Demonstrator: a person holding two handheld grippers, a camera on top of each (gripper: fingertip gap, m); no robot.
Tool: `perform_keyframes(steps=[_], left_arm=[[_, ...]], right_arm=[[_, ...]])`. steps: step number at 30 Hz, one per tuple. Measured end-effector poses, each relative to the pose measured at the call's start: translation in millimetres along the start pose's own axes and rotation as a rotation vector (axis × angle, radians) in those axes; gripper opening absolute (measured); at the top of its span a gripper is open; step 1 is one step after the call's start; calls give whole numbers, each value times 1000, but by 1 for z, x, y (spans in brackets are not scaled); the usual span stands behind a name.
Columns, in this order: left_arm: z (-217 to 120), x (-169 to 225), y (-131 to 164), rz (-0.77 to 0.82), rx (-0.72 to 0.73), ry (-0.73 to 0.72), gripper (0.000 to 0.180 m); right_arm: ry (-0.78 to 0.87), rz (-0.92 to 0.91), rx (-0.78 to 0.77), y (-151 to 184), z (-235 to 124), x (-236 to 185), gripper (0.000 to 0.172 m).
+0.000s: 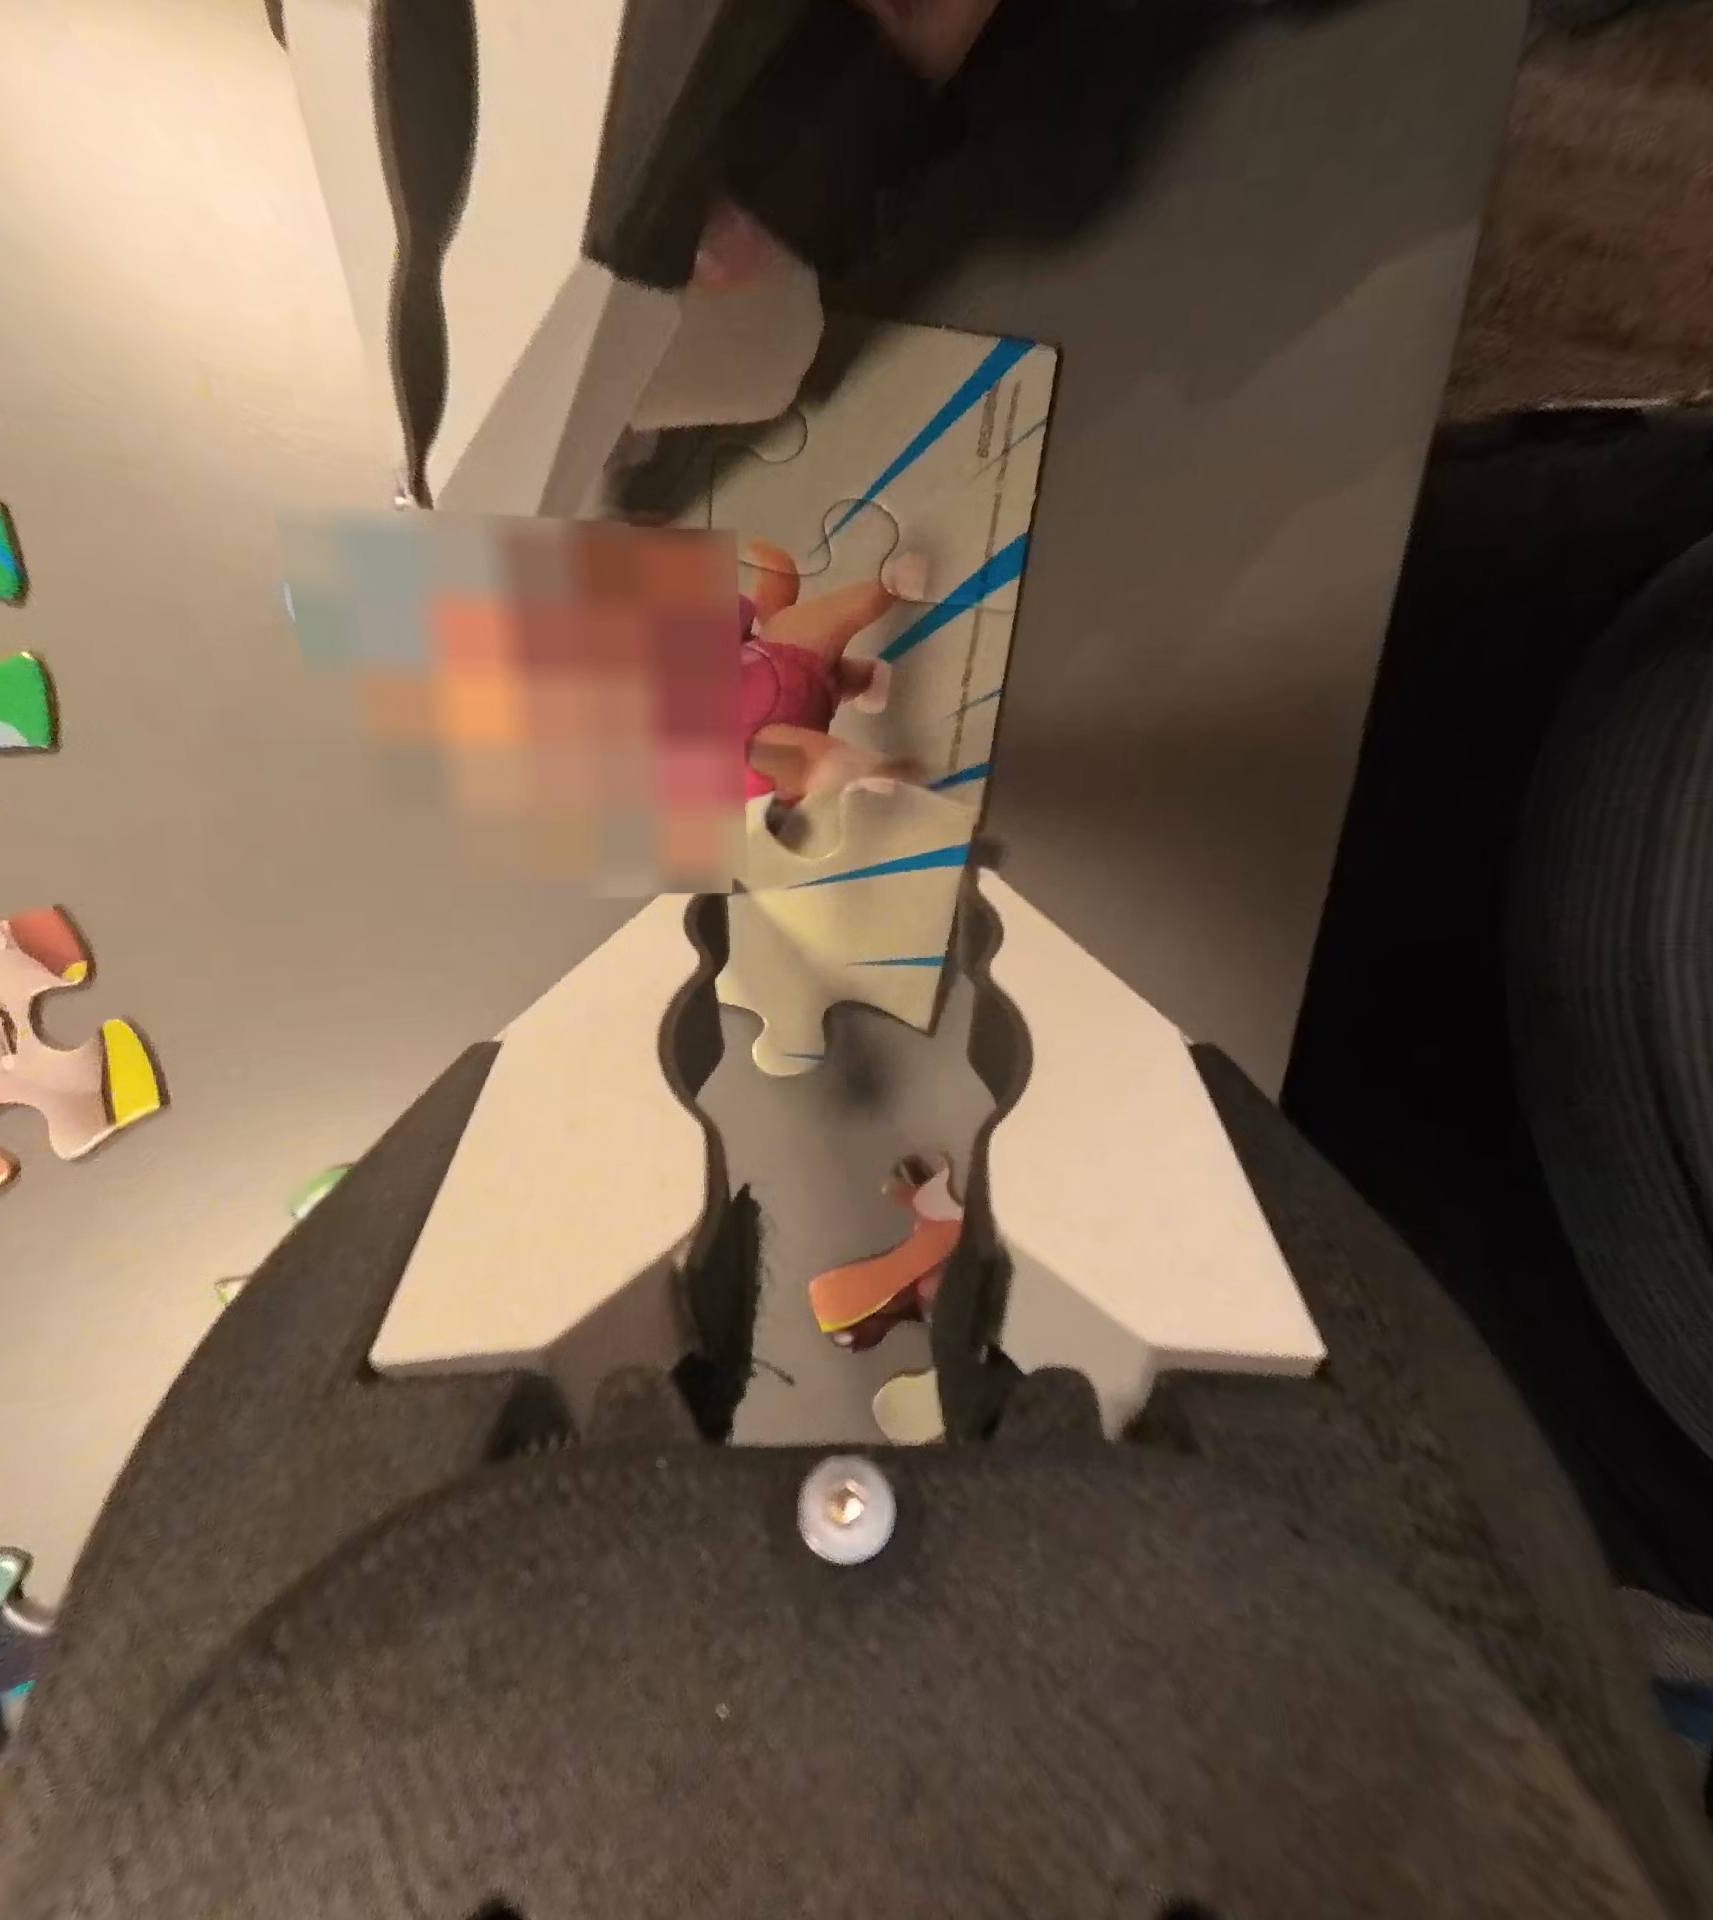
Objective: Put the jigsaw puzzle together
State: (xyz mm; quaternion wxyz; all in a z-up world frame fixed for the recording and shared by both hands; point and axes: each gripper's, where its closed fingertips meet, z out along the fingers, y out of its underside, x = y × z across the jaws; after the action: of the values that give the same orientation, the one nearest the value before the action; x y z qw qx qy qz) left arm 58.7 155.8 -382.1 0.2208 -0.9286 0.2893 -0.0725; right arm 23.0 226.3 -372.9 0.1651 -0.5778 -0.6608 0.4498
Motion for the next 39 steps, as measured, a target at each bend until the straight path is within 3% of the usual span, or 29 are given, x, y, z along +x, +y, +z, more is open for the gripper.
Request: perform_keyframes(steps=[5, 12, 18, 30, 39], left_arm=[[-2, -3, -3, -27, 39, 6, 43], [-1, 3, 8, -48, -30, 40, 44], [-8, 6, 0, -96, 19, 103, 62], [0, 0, -1, -52, 50, 90, 40], [2, -3, -2, -53, 39, 58, 37]], right_arm=[[-2, 2, 0, 0, 0, 0, 0], [-5, 5, 1, 0, 0, 0, 0], [-9, 11, 2, 0, 0, 0, 0], [-13, 15, 3, 0, 0, 0, 0], [-15, 19, 4, 0, 0, 0, 0]])
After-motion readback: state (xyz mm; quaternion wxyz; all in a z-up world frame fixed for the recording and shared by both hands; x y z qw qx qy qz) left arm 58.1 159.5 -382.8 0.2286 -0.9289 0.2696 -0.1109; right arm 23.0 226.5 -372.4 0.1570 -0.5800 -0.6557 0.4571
